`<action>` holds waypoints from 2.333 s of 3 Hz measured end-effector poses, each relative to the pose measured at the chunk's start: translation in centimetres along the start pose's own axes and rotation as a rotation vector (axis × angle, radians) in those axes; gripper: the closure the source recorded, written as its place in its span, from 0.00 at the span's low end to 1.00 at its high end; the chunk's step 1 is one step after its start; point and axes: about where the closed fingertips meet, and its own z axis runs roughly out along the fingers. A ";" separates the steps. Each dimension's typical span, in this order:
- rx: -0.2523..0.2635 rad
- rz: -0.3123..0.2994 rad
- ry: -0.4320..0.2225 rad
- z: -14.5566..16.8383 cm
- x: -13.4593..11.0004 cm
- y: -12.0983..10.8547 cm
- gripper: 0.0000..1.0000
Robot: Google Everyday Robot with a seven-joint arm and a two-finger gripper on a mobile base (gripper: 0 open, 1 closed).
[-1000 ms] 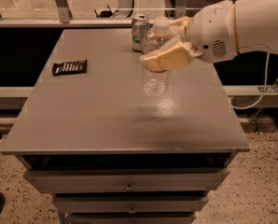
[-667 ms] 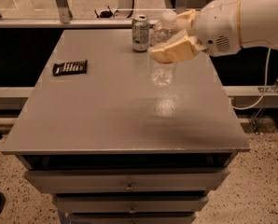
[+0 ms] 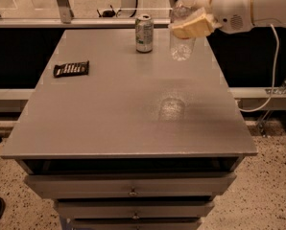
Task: Move water bottle near 7up can
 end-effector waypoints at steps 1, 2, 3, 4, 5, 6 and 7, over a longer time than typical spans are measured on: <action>0.027 0.029 0.001 1.9 3.2 -4.5 1.00; 0.036 0.076 0.006 4.7 6.5 -8.4 1.00; 0.026 0.131 -0.033 8.6 8.6 -11.4 1.00; 0.009 0.150 -0.043 10.7 8.8 -12.7 1.00; -0.003 0.173 -0.022 12.1 9.2 -13.4 1.00; -0.037 0.234 0.000 13.4 9.4 -13.5 1.00; -0.057 0.261 0.001 14.2 9.2 -13.4 1.00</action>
Offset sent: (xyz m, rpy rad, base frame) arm 0.1750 -0.0509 -0.0622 0.0748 0.0790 -0.1020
